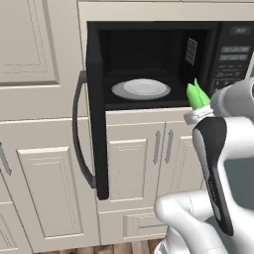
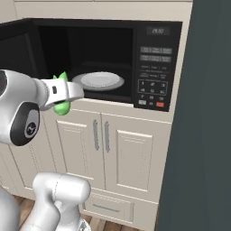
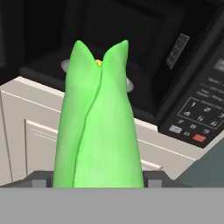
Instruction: Pick the corn from the counter and place it in the microwave. Then turn on the microwave.
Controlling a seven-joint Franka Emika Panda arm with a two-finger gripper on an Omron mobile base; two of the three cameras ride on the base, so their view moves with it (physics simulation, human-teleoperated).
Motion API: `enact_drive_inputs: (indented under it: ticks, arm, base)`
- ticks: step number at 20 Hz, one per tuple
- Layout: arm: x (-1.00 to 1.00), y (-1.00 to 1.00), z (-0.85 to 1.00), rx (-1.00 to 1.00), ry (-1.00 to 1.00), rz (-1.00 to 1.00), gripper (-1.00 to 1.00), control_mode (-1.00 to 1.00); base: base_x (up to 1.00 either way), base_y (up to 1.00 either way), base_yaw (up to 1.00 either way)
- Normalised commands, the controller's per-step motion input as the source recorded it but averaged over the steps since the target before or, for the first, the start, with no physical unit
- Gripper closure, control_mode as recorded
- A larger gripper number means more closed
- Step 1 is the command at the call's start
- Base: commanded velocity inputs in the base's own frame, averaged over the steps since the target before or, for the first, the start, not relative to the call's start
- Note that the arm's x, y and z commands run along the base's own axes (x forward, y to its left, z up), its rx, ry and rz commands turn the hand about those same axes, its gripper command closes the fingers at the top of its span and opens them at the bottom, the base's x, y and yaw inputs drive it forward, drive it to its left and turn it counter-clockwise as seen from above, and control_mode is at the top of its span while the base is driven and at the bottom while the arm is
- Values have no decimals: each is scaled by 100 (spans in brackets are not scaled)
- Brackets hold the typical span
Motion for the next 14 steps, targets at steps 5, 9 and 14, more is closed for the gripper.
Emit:
enact_drive_inputs:
  ticks: [5, 9, 14]
  arm:
    - [22, 3, 0, 0, 0, 0, 100, -100]
    - [22, 4, 0, 0, 0, 0, 100, -100]
    - [23, 2, 0, -1, 0, 0, 100, -100]
  base:
    - [0, 0, 0]
    - [0, 0, 0]
    - [0, 0, 0]
